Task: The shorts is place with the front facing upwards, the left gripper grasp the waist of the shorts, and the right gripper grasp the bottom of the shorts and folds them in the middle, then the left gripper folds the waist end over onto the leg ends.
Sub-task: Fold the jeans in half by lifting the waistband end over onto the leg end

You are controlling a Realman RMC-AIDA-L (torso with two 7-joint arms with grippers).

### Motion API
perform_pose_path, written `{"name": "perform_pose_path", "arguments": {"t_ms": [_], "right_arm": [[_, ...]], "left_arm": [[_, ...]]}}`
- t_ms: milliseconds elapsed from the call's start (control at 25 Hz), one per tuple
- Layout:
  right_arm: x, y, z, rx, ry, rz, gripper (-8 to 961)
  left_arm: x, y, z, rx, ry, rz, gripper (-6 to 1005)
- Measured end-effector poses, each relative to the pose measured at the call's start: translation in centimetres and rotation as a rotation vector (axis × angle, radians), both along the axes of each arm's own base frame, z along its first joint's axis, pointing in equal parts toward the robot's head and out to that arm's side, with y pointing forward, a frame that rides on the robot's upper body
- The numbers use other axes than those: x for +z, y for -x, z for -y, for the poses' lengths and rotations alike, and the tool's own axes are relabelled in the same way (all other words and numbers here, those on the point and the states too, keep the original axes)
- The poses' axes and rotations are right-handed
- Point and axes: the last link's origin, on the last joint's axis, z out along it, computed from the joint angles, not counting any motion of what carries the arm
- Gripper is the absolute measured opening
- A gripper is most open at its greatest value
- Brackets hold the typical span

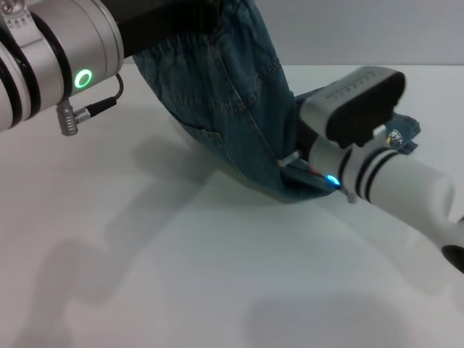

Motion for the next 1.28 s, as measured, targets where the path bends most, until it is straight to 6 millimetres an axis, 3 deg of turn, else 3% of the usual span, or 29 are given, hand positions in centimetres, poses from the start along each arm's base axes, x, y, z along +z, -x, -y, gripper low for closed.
{"name": "perform_pose_path", "arguments": {"t_ms": [280, 680, 1280], "right_arm": [[-1.0, 0.9, 0.1, 0.027, 0.043, -0.01, 0], [1.1, -2.4, -1.5, -0.086, -0.032, -0.003, 0], [-0.9, 0.9, 0.0, -0.001, 0.049, -0.049, -1]], "left_arm": [[-0.1, -0.1, 0.0, -0.003, 0.004, 0.0, 86], [-0.2, 0.0, 0.2, -0.009, 0.008, -0.007, 86], [0.1, -0.8, 0.1, -0.044, -0.005, -0.008, 85]]}}
